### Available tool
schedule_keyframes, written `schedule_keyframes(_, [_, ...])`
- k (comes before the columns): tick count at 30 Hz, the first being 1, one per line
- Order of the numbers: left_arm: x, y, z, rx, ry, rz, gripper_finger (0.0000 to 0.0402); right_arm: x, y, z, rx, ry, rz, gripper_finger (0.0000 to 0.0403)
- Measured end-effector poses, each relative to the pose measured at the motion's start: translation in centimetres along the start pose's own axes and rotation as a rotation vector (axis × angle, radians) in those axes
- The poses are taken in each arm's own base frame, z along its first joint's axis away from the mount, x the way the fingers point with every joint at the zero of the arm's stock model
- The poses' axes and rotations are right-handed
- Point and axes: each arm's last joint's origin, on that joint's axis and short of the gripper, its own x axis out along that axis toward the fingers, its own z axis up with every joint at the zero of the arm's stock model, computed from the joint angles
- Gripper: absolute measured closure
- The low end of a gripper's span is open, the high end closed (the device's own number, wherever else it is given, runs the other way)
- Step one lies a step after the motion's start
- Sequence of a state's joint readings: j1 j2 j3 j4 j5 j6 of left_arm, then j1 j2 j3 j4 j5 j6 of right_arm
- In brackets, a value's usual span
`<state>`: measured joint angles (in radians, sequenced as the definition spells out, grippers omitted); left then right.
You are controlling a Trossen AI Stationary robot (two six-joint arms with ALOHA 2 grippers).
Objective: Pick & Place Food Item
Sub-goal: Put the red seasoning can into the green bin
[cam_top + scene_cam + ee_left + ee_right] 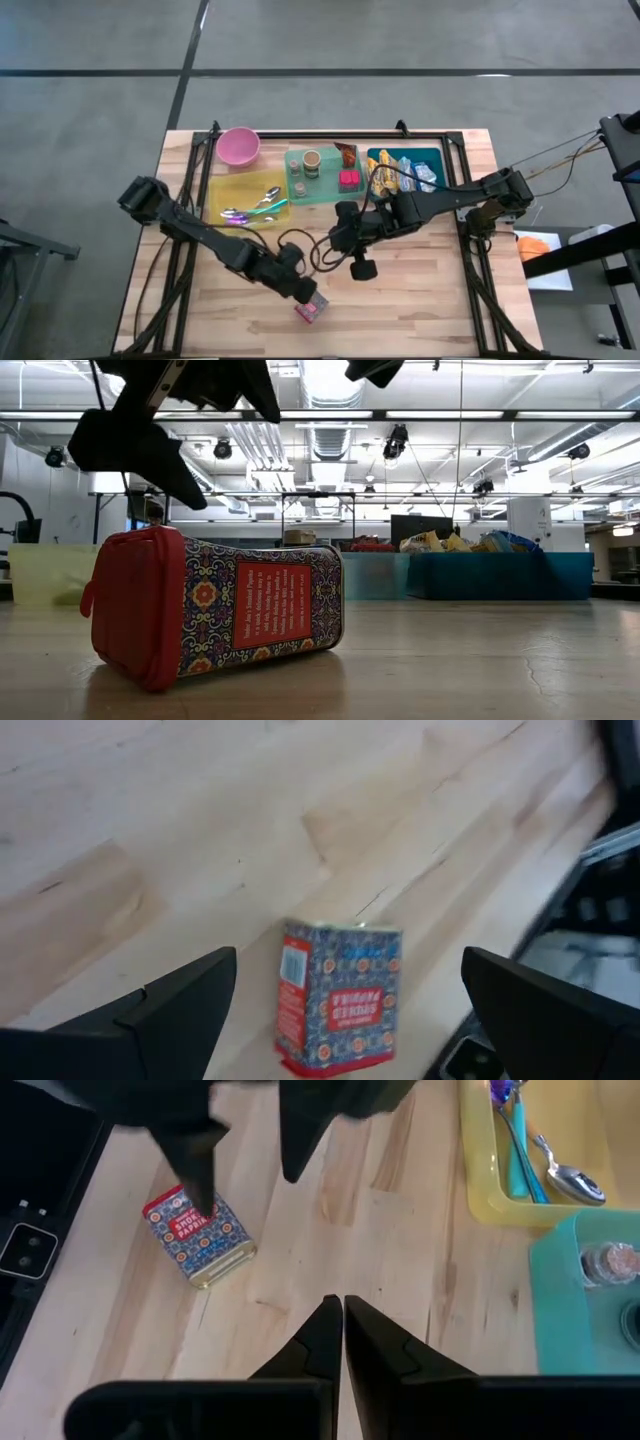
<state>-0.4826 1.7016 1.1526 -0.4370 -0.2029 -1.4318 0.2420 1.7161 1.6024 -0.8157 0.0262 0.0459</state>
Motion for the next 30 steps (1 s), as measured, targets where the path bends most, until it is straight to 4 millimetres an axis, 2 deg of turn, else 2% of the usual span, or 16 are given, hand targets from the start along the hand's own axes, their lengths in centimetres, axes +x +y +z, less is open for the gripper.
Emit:
schedule_keyframes(4, [1.2,-1.3,-0.3,0.05,0.059,0.057,0.0009,0.0,0.0,0.0,0.003,-0.005,0.0,0.039])
schedule_keyframes(16, [4.9,-1.4,-1.2,0.111,0.156,0.12,0.0009,0.0,0.0,0.2,0.0,-0.016,0.001,0.039])
schedule_keyframes(30, [7.1,-1.7,-2.8,0.18,0.153,0.126,0.001,0.0,0.0,0.3,0.001,-0.029,0.001,0.039])
